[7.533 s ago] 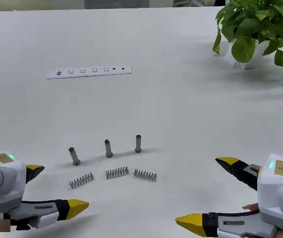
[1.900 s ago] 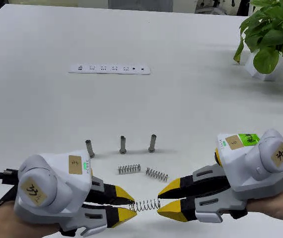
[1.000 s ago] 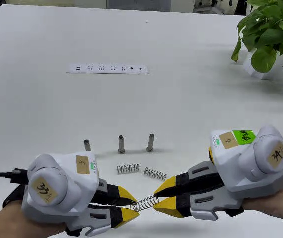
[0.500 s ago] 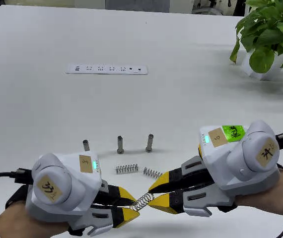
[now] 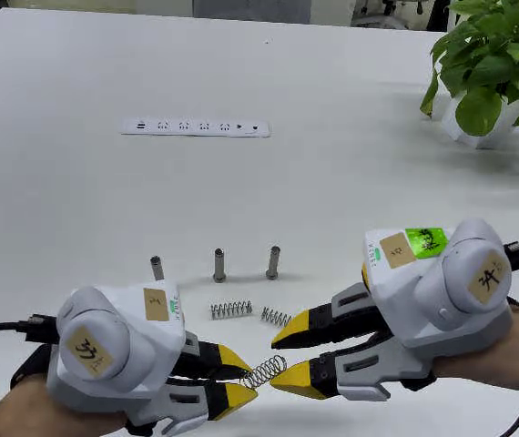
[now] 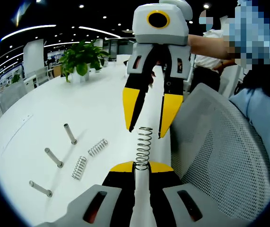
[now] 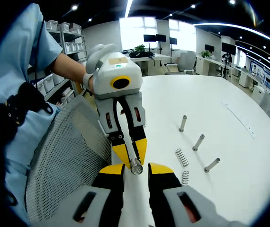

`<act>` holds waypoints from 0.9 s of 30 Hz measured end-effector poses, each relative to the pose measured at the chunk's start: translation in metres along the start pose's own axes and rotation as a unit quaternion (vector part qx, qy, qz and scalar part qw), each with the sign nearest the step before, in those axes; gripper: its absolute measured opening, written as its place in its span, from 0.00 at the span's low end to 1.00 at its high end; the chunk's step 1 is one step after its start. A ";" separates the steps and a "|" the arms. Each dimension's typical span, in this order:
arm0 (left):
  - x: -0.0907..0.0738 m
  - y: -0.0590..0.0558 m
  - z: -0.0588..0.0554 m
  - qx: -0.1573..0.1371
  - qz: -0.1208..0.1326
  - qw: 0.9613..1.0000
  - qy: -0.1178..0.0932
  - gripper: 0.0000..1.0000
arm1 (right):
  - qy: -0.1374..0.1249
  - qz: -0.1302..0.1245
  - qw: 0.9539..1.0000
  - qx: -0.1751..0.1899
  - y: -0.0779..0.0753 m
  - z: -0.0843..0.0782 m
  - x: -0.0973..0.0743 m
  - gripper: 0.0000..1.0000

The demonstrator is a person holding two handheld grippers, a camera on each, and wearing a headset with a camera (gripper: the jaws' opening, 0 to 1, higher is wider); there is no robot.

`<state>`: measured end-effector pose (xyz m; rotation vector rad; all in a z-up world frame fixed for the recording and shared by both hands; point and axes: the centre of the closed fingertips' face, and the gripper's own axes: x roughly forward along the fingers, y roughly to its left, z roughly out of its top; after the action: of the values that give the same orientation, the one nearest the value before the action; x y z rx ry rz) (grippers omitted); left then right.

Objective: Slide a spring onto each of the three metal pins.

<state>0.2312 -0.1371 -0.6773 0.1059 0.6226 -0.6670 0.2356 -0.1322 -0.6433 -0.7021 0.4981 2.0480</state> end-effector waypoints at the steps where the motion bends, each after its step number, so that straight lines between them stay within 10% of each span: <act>1: 0.000 0.000 0.000 0.001 -0.001 1.000 0.000 0.09 | 0.005 0.002 1.000 -0.003 0.000 -0.001 0.000 0.20; 27: 0.013 -0.008 0.016 0.015 -0.015 1.000 -0.013 0.09 | 0.047 0.031 0.998 -0.017 0.004 -0.013 0.008 0.14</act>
<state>0.2428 -0.1548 -0.6705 0.1171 0.5909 -0.7055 0.2323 -0.1371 -0.6575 -0.8151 0.5449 2.0936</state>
